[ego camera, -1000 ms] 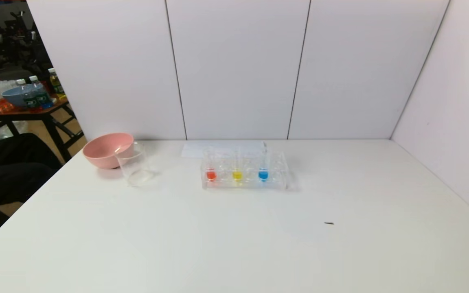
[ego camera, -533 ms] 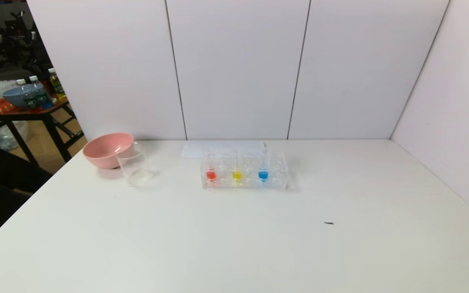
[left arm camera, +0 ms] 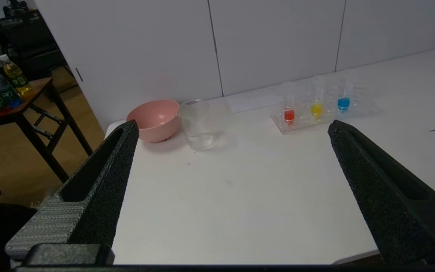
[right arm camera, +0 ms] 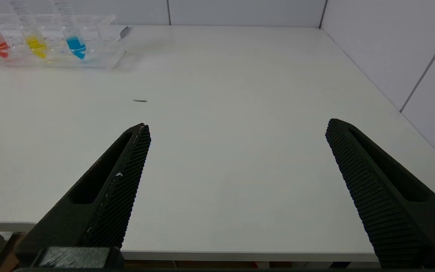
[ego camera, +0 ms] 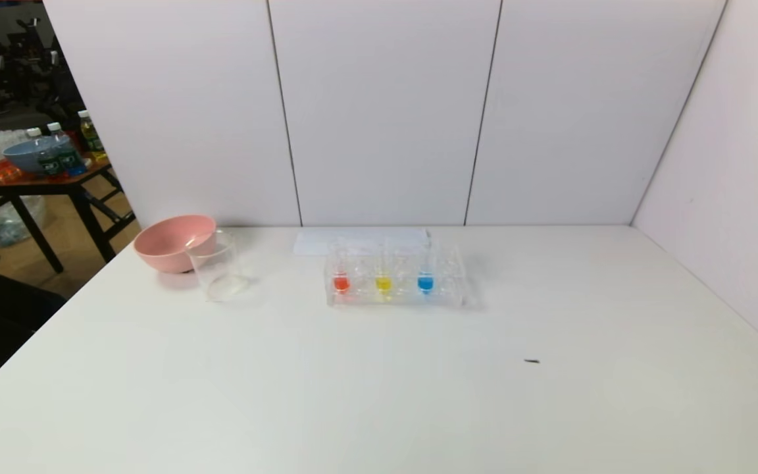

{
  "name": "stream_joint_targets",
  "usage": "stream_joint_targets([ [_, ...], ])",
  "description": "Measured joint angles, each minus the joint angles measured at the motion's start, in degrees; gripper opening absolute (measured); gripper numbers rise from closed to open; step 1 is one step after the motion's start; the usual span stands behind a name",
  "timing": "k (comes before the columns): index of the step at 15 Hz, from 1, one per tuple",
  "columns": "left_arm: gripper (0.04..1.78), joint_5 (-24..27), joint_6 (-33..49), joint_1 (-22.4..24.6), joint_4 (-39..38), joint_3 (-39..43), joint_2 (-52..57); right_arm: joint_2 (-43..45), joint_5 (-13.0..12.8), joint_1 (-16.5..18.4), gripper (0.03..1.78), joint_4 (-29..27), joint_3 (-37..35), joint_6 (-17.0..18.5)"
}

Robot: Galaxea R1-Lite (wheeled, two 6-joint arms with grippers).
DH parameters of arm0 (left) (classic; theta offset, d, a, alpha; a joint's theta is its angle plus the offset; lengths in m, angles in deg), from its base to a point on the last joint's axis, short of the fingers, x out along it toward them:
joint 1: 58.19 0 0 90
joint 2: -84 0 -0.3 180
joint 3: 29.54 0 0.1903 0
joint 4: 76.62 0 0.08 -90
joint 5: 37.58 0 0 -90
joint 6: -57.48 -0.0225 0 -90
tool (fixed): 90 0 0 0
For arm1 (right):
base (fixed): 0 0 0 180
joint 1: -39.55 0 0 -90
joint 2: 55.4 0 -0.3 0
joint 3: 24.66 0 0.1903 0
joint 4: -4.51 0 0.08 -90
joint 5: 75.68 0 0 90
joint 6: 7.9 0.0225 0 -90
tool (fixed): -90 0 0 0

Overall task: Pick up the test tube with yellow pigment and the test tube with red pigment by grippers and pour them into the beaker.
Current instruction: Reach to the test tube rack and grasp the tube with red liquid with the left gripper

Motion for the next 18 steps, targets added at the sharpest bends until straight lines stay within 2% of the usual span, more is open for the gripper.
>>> stream_joint_targets([
  [6, 1.76, 0.4, 0.1, -0.6, -5.4, -8.0, -14.0, 0.0, 0.0, 0.0, 1.7, 0.0, 0.0, 0.0],
  [10, 1.76, 0.8, 0.3, -1.2, -6.3, -11.6, -21.3, 0.0, 0.0, 0.0, 1.7, 0.0, 0.0, 0.0],
  [18, 1.76, 0.7, 0.5, -1.4, -14.8, -12.7, -33.8, 0.0, 0.0, 0.0, 1.7, 0.0, 0.0, 0.0],
])
